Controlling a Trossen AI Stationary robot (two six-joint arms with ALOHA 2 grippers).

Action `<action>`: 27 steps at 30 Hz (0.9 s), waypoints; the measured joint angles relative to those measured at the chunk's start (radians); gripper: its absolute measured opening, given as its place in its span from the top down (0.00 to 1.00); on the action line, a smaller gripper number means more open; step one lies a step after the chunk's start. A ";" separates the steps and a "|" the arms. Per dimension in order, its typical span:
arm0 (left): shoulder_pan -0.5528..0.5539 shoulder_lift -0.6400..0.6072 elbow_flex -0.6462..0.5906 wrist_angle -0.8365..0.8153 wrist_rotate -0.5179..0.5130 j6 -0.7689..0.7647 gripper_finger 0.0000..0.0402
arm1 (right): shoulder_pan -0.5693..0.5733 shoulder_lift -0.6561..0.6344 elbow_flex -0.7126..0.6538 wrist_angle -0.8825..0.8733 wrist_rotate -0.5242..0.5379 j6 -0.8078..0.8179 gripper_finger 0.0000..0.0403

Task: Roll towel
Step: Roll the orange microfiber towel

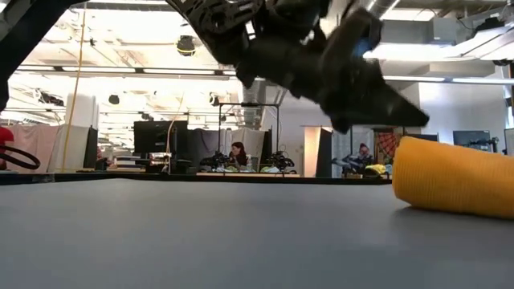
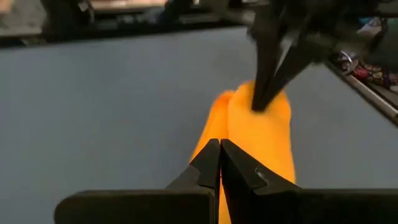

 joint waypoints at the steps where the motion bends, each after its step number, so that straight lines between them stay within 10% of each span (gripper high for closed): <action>1: 0.000 -0.009 0.000 0.002 0.000 0.003 1.00 | 0.001 0.000 -0.011 0.012 -0.003 0.004 0.96; 27: -0.025 0.118 0.019 0.076 -0.037 -0.008 1.00 | 0.000 -0.003 -0.062 0.041 0.003 -0.001 0.95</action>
